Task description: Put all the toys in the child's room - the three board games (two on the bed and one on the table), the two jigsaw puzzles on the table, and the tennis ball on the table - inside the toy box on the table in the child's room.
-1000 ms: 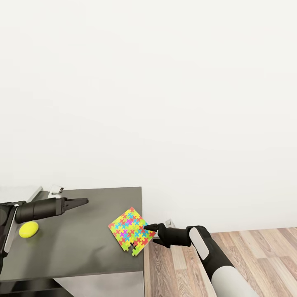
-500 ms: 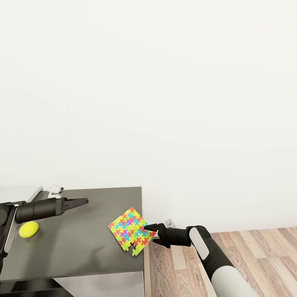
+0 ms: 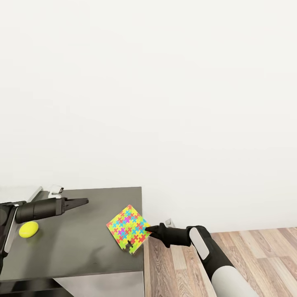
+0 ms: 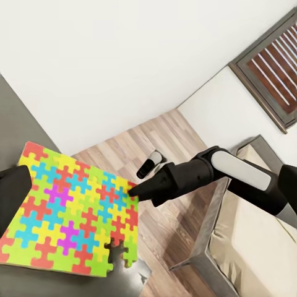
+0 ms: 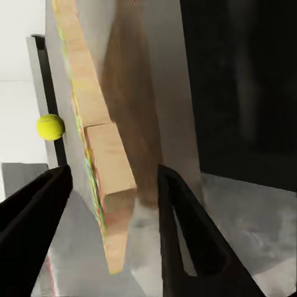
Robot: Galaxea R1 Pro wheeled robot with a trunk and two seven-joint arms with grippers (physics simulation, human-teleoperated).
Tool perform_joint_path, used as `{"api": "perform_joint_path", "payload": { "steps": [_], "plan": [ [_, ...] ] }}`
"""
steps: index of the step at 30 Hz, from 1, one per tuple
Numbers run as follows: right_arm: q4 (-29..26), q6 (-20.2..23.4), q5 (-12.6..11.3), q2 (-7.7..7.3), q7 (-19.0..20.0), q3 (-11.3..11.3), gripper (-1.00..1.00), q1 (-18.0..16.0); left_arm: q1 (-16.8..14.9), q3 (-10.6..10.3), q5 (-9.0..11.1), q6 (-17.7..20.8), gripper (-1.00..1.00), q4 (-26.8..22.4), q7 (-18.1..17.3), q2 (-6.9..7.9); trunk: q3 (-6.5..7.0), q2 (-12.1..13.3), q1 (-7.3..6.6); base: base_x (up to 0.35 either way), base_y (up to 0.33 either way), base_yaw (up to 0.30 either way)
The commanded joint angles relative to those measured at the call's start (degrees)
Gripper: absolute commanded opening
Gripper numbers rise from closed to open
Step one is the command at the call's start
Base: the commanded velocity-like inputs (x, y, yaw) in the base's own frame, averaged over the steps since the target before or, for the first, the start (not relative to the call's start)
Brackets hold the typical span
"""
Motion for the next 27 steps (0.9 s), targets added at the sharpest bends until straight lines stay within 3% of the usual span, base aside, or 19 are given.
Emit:
{"api": "perform_joint_path", "payload": {
  "steps": [1, 8, 27],
  "plan": [
    [0.0, 0.2, 0.6, 0.0, 0.2, -0.2, -1.0, 0.0, 0.0, 0.0, -0.2, 0.6, 1.0, 0.0, -0.3, 0.01, -0.06, 0.0, 0.0, 0.0, 0.0, 0.0],
    [0.0, 0.1, 0.9, -0.03, 3.3, -0.2, -1.0, 0.0, 0.0, 0.0, -0.2, 0.6, 1.0, 0.0, -0.3, 0.01, -0.06, 0.0, 0.0, 0.0, 0.0, 0.0],
    [0.0, -0.3, 1.2, -0.1, 4.2, -0.2, -1.0, 0.0, 0.0, -0.2, -0.3, 0.6, 1.0, 0.0, -0.3, 0.01, 3.35, 7.6, -4.17, 0.0, 0.0, 0.0]
  ]
}}
